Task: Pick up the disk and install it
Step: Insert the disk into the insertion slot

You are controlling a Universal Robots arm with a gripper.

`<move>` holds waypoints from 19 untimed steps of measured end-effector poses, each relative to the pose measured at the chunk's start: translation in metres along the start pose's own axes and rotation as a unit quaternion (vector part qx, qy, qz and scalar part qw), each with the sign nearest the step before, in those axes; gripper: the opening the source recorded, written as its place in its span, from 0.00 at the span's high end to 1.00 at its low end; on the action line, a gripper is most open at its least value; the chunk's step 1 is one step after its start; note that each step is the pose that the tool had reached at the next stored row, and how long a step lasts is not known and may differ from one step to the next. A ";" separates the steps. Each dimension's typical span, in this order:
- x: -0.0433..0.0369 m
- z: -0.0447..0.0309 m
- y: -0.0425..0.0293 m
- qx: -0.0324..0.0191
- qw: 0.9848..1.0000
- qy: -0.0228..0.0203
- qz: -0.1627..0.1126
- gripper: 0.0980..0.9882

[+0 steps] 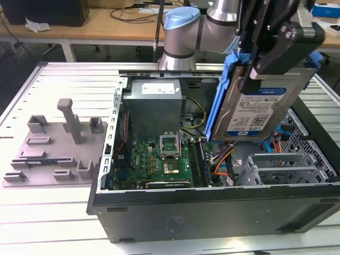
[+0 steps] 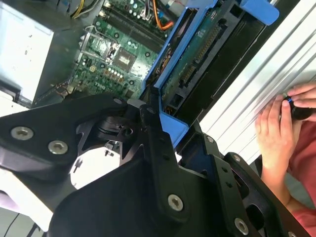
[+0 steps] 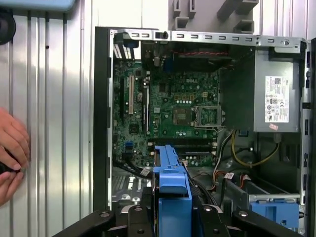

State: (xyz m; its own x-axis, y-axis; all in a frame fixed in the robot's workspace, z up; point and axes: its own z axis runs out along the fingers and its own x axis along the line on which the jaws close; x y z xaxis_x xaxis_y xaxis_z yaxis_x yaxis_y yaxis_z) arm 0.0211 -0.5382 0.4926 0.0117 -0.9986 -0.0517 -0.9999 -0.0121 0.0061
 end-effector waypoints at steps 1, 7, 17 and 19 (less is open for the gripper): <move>0.0002 0.0004 -0.0028 0.000 1.000 0.000 0.000 0.70; 0.0013 0.0021 -0.0158 0.000 1.000 0.003 0.001 0.70; 0.0035 0.0033 -0.0423 0.000 1.000 0.015 0.001 0.70; 0.0043 0.0036 -0.0490 0.000 1.000 0.018 0.001 0.70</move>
State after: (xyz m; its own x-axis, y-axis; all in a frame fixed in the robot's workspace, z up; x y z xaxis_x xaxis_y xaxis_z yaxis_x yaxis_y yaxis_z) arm 0.0701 -0.5418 0.4885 0.0106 -0.9998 -0.0158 -0.9999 -0.0107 0.0062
